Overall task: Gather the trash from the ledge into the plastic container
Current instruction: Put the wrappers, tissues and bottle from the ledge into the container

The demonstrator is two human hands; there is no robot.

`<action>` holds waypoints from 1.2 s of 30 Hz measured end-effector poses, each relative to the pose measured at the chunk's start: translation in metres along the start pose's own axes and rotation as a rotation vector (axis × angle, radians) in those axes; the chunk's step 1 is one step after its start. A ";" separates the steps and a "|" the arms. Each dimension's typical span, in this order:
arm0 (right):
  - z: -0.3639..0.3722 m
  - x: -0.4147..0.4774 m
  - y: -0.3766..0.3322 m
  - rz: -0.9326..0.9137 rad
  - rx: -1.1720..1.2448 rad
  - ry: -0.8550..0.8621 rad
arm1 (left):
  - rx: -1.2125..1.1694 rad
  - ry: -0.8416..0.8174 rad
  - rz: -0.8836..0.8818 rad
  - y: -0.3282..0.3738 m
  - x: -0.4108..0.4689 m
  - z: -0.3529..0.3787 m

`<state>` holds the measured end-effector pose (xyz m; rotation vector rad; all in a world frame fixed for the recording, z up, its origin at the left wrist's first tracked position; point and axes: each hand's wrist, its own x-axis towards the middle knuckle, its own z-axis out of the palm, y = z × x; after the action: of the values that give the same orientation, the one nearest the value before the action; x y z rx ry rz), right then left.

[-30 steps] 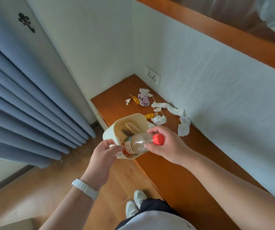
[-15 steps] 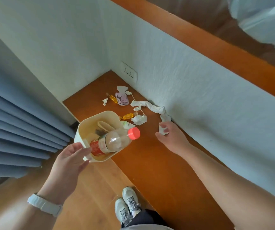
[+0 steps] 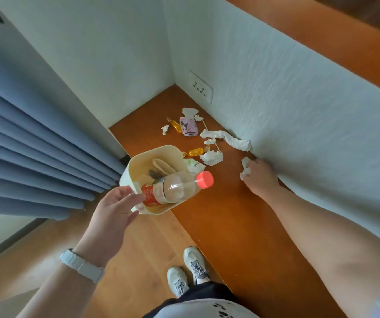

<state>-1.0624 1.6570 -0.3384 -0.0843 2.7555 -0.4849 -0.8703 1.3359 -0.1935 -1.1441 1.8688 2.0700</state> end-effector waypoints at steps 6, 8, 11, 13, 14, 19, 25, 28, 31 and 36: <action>0.008 -0.021 -0.016 0.072 0.029 -0.069 | 0.009 -0.012 -0.012 -0.003 0.004 0.000; 0.003 -0.028 -0.027 0.064 0.092 -0.034 | 0.004 -0.006 -0.019 -0.004 0.003 -0.002; -0.016 -0.037 -0.051 0.037 0.194 0.013 | -0.008 0.017 -0.023 -0.003 0.002 -0.005; -0.037 -0.042 -0.073 -0.004 0.267 0.037 | -0.021 0.028 -0.028 -0.004 0.004 -0.009; -0.048 -0.044 -0.086 -0.031 0.286 0.052 | -0.023 0.031 -0.029 -0.004 0.005 -0.012; -0.090 -0.066 -0.155 -0.162 0.325 0.046 | -0.014 0.028 -0.026 0.002 0.018 -0.022; -0.084 -0.089 -0.233 -0.351 0.211 -0.075 | 0.007 -0.012 -0.030 0.018 0.035 -0.040; -0.075 -0.090 -0.266 -0.449 0.128 -0.110 | 0.036 -0.046 -0.032 0.023 0.042 -0.050; -0.069 -0.086 -0.293 -0.504 0.012 -0.099 | 0.065 -0.052 -0.044 0.026 0.052 -0.064; -0.067 -0.074 -0.321 -0.513 -0.028 -0.130 | 0.066 -0.101 -0.054 0.032 0.072 -0.087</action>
<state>-1.0162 1.3853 -0.1454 -0.8124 2.5955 -0.5429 -0.9004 1.2236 -0.2065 -1.0424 1.8249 1.9837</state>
